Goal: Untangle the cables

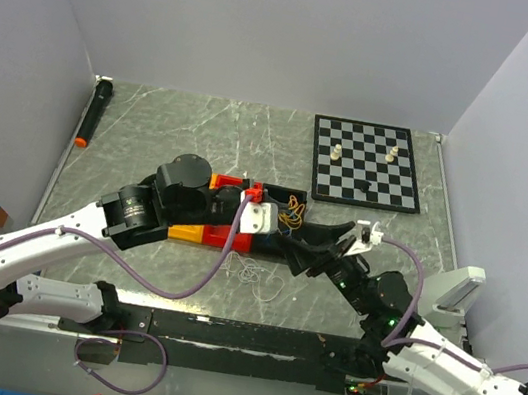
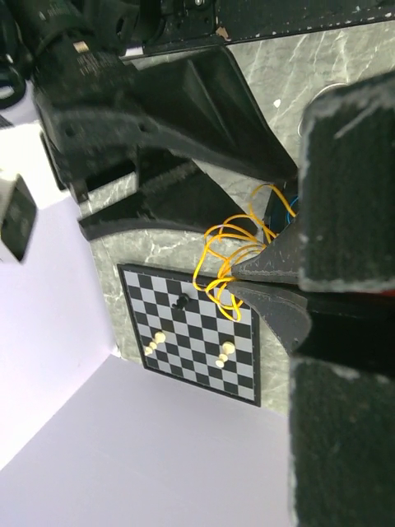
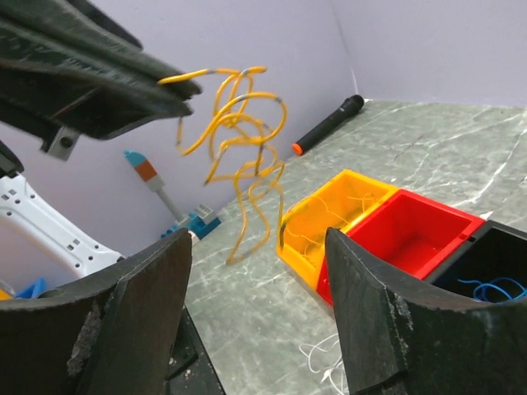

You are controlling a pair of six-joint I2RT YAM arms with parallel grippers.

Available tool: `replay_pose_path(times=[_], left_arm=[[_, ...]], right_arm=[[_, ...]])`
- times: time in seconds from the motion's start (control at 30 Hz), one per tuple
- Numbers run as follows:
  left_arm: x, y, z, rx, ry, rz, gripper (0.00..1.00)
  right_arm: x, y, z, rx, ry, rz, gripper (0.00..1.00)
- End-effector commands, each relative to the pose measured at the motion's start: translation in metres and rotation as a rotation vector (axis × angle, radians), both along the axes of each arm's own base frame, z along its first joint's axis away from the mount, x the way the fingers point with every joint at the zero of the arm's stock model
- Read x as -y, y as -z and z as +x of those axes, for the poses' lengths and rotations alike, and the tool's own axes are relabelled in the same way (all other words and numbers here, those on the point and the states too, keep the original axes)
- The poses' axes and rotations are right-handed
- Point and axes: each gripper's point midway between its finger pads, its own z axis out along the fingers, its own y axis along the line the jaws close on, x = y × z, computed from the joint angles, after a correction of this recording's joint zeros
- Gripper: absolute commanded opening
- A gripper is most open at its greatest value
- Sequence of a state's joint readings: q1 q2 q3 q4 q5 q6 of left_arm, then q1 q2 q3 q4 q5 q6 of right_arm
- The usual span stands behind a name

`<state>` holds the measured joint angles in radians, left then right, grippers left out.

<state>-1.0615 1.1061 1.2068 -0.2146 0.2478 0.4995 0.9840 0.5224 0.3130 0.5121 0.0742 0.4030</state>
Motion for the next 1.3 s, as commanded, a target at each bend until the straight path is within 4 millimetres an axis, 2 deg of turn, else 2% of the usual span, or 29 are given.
replay_pose_path(times=[0.0,0.1,0.17,0.23,0.3,0.33,0.53,0.67,0.8,0.87,0.9,1.07,1.2,1.27], left_arm=[[0.001,-0.02,-0.01,-0.006,0.044,-0.055,0.01],[0.0,-0.023,-0.012,-0.007,0.052,-0.062,0.01],[0.0,-0.025,-0.013,-0.006,0.056,-0.067,0.01],[-0.001,-0.027,-0.014,-0.005,0.058,-0.073,0.01],[-0.002,-0.028,-0.013,-0.001,0.05,-0.078,0.01],[-0.003,-0.029,-0.013,-0.001,0.049,-0.084,0.01],[-0.009,-0.028,-0.013,0.006,0.035,-0.085,0.01],[-0.014,-0.039,-0.004,0.056,-0.018,-0.11,0.01],[-0.024,-0.072,0.011,0.144,-0.109,-0.171,0.02],[-0.031,-0.085,0.019,0.137,-0.163,-0.189,0.09],[-0.033,-0.092,0.02,0.133,-0.173,-0.188,0.1],[-0.048,-0.107,0.035,0.101,-0.295,-0.206,0.02],[-0.074,-0.139,0.054,0.154,-0.466,-0.344,0.01],[-0.092,-0.165,0.065,0.183,-0.565,-0.456,0.01]], right_arm=[[-0.002,-0.04,0.005,0.036,-0.006,0.115,0.71],[-0.004,-0.04,0.013,0.011,0.003,0.14,0.66],[-0.006,-0.041,0.017,-0.003,0.0,0.152,0.56],[-0.008,-0.041,0.019,-0.014,-0.013,0.156,0.37],[-0.009,-0.04,0.021,-0.031,-0.015,0.154,0.1],[-0.008,-0.037,0.023,-0.043,-0.007,0.153,0.0],[0.001,-0.019,0.027,-0.086,0.036,0.15,0.0],[0.006,0.002,0.031,-0.134,0.077,0.1,0.0],[0.018,0.046,0.04,-0.229,0.169,-0.003,0.0],[0.031,0.074,0.048,-0.302,0.257,-0.054,0.0],[0.036,0.084,0.049,-0.319,0.286,-0.072,0.0],[0.048,0.105,0.052,-0.357,0.348,-0.105,0.0],[0.047,0.112,0.054,-0.388,0.359,-0.142,0.0],[0.044,0.115,0.054,-0.398,0.354,-0.163,0.0]])
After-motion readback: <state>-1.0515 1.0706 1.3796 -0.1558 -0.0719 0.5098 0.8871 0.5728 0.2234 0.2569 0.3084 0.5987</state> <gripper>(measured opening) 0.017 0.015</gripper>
